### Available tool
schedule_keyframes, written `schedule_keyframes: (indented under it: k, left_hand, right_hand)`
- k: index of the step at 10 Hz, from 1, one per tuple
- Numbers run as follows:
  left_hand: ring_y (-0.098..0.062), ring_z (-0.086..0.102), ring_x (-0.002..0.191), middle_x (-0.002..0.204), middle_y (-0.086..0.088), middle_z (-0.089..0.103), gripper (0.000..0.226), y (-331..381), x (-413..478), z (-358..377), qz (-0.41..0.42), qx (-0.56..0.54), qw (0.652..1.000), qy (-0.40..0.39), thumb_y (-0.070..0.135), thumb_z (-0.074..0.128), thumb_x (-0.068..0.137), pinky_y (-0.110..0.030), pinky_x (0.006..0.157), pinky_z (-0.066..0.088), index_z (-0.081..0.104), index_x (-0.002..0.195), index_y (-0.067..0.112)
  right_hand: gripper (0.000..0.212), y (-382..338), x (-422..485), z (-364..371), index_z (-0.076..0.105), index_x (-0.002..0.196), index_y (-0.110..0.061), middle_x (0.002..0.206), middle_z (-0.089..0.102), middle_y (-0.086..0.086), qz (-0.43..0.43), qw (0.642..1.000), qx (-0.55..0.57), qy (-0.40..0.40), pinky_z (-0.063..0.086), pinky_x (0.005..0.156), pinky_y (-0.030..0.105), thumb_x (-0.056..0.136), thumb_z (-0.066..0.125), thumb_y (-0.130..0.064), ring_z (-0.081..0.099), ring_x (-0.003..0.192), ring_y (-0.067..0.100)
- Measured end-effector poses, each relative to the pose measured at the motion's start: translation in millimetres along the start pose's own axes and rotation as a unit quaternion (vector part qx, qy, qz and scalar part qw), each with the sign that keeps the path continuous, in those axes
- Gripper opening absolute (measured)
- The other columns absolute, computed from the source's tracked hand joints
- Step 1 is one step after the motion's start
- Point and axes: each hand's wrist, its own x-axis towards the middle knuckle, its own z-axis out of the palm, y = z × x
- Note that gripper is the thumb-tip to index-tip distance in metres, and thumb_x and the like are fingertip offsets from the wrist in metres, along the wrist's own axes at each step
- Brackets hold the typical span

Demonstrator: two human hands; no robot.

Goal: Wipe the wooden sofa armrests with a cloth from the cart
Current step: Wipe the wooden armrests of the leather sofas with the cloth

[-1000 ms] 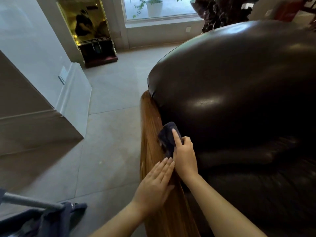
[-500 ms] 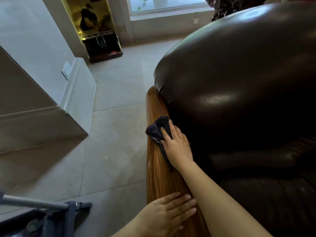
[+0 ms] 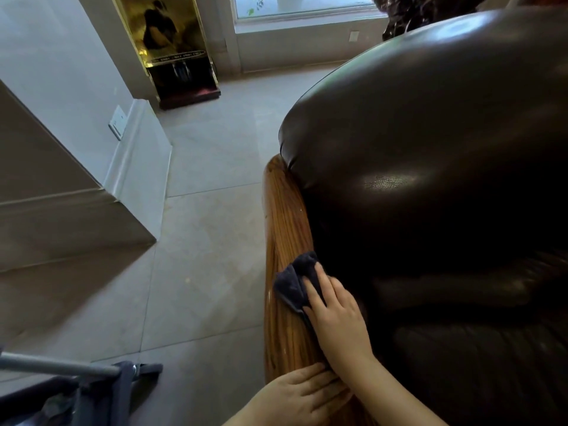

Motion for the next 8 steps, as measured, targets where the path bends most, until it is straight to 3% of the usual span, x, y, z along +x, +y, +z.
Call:
schedule_keyframes:
  k: [1, 2, 3, 4, 5, 6, 7, 8]
  left_hand:
    - [0.009, 0.053, 0.112, 0.125, 0.020, 0.056, 0.048, -15, -25, 12, 0.082, 0.078, 0.981, -0.160, 0.008, 0.009, 0.101, -0.004, 0.088, 0.043, 0.045, 0.129, 0.024]
    - [-0.001, 0.028, 0.135, 0.150, 0.014, 0.032, 0.051, 5, -23, 11, 0.080, 0.126, 0.945, -0.291, 0.024, 0.042, 0.094, -0.013, 0.108, 0.026, 0.025, 0.142, 0.028]
    - [-0.001, 0.023, 0.137, 0.151, 0.018, 0.025, 0.056, 8, -18, 9, 0.087, 0.099, 0.933, -0.336, 0.041, 0.042, 0.093, -0.014, 0.110, 0.023, 0.020, 0.143, 0.030]
    - [0.000, 0.029, 0.134, 0.148, 0.020, 0.032, 0.055, 5, -19, 12, 0.010, -0.007, 0.950, -0.312, 0.041, 0.043, 0.091, -0.014, 0.108, 0.026, 0.024, 0.141, 0.027]
    - [0.001, 0.034, 0.131, 0.141, 0.022, 0.042, 0.053, 10, -15, 10, -0.083, -0.086, 0.941, -0.318, 0.048, 0.046, 0.089, -0.018, 0.108, 0.026, 0.034, 0.136, 0.028]
    - [-0.011, 0.025, 0.137, 0.147, 0.009, 0.036, 0.048, 19, -14, 13, -0.094, -0.080, 0.932, -0.340, 0.041, 0.031, 0.098, -0.034, 0.117, 0.012, 0.027, 0.141, 0.020]
    - [-0.013, 0.020, 0.138, 0.149, 0.006, 0.035, 0.046, 29, -13, 17, -0.133, -0.082, 0.937, -0.312, 0.027, 0.004, 0.101, -0.037, 0.116, -0.003, 0.020, 0.144, 0.018]
    - [-0.008, 0.025, 0.136, 0.146, 0.010, 0.038, 0.049, 29, -12, 16, -0.157, -0.119, 0.940, -0.277, 0.025, -0.001, 0.100, -0.037, 0.115, -0.005, 0.024, 0.142, 0.024]
  right_hand:
    - [0.052, -3, 59, 5, 0.032, 0.140, -0.019, 0.153, 0.026, 0.013, 0.006, 1.000, 0.017, 0.001, 0.039, 0.103, 0.044, 0.092, 0.050, -0.032, 0.036, 0.132, 0.033]
    - [0.051, 0, 117, 7, 0.018, 0.144, -0.023, 0.157, 0.010, 0.011, 0.005, 1.000, 0.018, -0.011, 0.029, 0.107, 0.045, 0.097, 0.038, -0.033, 0.022, 0.135, 0.033]
    - [0.050, 5, 136, 9, 0.022, 0.142, -0.023, 0.156, 0.013, 0.010, -0.005, 0.999, 0.026, -0.019, 0.030, 0.106, 0.047, 0.096, 0.041, -0.029, 0.022, 0.134, 0.034]
    - [0.050, 3, 119, 10, 0.029, 0.140, -0.023, 0.154, 0.022, 0.009, -0.017, 0.998, 0.058, 0.004, 0.030, 0.106, 0.047, 0.094, 0.047, -0.020, 0.026, 0.132, 0.033]
    - [0.044, 4, 85, 9, 0.038, 0.136, -0.025, 0.151, 0.033, 0.008, -0.044, 0.993, 0.114, 0.004, 0.031, 0.106, 0.047, 0.094, 0.047, -0.020, 0.032, 0.130, 0.031]
    - [0.041, 8, 49, 2, 0.047, 0.131, -0.022, 0.145, 0.042, 0.009, -0.053, 0.986, 0.156, -0.008, 0.036, 0.102, 0.049, 0.091, 0.053, -0.015, 0.040, 0.125, 0.033]
    - [0.042, 9, 19, -6, 0.052, 0.127, -0.021, 0.143, 0.046, 0.006, -0.076, 0.986, 0.150, -0.020, 0.044, 0.096, 0.047, 0.087, 0.059, -0.011, 0.048, 0.117, 0.031]
    - [0.042, 12, -6, -12, 0.054, 0.124, -0.023, 0.140, 0.050, 0.003, -0.091, 0.983, 0.155, -0.019, 0.046, 0.092, 0.044, 0.084, 0.062, -0.012, 0.053, 0.112, 0.029]
